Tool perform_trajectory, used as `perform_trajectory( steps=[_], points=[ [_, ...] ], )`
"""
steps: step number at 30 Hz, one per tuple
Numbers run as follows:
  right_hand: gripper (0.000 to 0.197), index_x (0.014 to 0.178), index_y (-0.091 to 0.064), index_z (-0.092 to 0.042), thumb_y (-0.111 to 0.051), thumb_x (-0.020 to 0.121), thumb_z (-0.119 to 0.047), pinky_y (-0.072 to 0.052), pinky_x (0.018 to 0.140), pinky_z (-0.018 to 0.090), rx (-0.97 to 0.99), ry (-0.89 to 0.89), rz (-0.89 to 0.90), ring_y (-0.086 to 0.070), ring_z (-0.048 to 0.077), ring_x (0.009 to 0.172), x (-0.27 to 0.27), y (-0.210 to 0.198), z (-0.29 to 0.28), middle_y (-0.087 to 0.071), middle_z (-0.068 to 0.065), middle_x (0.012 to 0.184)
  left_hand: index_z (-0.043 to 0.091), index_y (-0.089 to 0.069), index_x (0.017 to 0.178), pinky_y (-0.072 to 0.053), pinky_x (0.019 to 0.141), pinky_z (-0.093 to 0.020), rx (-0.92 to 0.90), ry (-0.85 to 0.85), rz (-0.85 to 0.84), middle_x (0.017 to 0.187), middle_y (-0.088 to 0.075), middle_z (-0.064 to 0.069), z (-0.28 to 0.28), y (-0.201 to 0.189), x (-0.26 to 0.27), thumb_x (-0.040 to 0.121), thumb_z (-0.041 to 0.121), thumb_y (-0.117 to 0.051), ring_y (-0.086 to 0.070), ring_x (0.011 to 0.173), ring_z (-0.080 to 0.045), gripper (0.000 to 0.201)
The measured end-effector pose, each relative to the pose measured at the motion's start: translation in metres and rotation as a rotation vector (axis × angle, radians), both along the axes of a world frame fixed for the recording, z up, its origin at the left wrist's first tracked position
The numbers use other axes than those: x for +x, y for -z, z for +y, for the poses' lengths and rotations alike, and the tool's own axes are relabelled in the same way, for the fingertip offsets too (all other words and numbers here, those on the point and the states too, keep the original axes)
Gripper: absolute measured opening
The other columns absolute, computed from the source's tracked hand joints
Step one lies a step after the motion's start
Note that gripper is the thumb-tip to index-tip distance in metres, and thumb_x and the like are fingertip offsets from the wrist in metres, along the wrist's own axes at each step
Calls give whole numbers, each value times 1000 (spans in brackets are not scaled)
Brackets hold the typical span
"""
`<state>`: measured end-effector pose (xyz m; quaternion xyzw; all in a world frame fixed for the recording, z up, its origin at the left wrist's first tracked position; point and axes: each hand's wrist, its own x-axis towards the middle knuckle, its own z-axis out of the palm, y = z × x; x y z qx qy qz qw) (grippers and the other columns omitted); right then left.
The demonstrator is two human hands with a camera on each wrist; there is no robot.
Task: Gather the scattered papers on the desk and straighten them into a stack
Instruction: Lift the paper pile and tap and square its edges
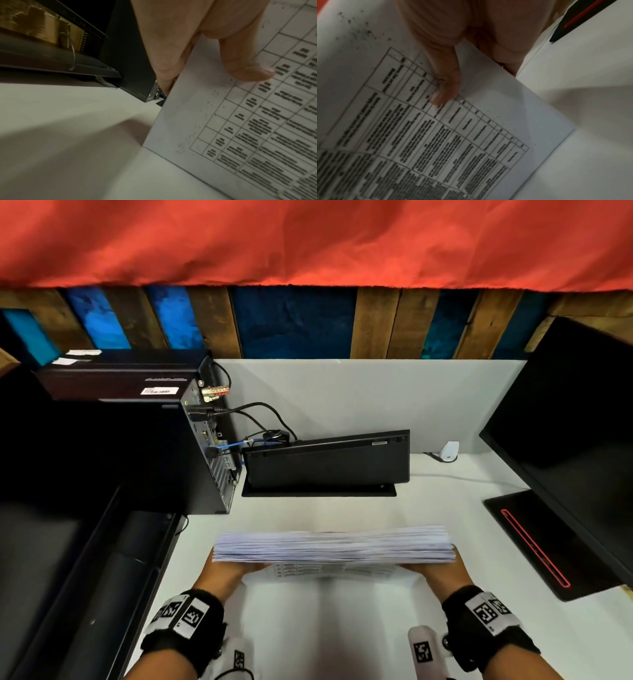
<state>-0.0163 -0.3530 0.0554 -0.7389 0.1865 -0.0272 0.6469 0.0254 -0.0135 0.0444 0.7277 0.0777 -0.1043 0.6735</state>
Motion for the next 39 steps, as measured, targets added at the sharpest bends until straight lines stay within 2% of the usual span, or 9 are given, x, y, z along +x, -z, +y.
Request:
perform_trajectory(
  steps=[4,9,13,15,18,21,28,33,39],
  points=[
    [40,73,-63,-24,-78,66,12,-41,54,-4,-50,-18,-50,-59,-21,57,5,-14,-3,-63,-15,73,11,-73,87,-52,71,-25,-45,-1,-60,81,-77,2,3,-15,1,60,2,-84,-72,77,-9,30],
    [39,80,-71,-11,-86,49,8,-51,57,8,83,22,-12,-69,10,69,-1,-6,1,-74,-7,67,5,-71,100,-56,80,-36,-88,3,22,97,-76,-11,4,2,4,45,13,-90,-71,96,-27,59],
    [32,73,-68,-16,-82,60,10,-48,51,6,85,97,-78,-64,-7,54,0,-12,11,-71,-9,64,6,-71,101,-57,77,-35,-114,-92,-10,95,-77,-8,-5,2,4,58,3,-84,-70,99,-29,44],
    [23,76,-70,-14,-79,67,6,-51,52,9,132,115,-139,-68,-3,58,2,-20,16,-73,-9,62,11,-72,97,-57,83,-37,-120,-145,-76,92,-77,-3,-13,-8,5,72,-4,-76,-72,95,-23,29],
    [17,81,-73,-15,-80,70,-4,-57,62,16,164,164,-203,-71,5,68,-1,-24,26,-76,-8,72,18,-71,92,-58,74,-20,-120,-202,-153,79,-76,15,-29,-22,-1,82,-1,-68,-72,78,-1,22],
    [23,84,-71,-17,-81,69,-4,-54,60,11,140,231,-224,-70,10,75,-7,-19,29,-75,-6,75,19,-71,93,-59,73,-22,-118,-240,-186,85,-77,10,-35,-22,-11,78,1,-73,-72,82,-6,23],
    [80,128,-37,-48,-75,76,-1,-48,86,14,-61,244,-350,-55,1,105,-10,-16,35,-51,-8,113,26,-58,108,-57,72,-45,-127,-366,-209,107,-68,-13,-36,-21,-9,69,21,-83,-67,91,-27,47],
    [45,119,-53,-48,-58,91,-13,-42,93,11,-530,148,-443,-43,7,113,-8,-17,42,-30,-13,130,31,-60,91,-56,84,-52,-121,-457,-205,101,-69,-13,-43,-37,3,70,56,-72,-68,94,-33,34],
    [35,128,-50,-35,-49,95,-22,-43,94,22,-579,167,-308,-42,9,107,-5,-17,47,-28,-1,140,24,-57,80,-52,67,-34,-206,-516,-112,83,-63,-5,-45,-40,16,88,36,-61,-62,77,-22,15]
  ],
)
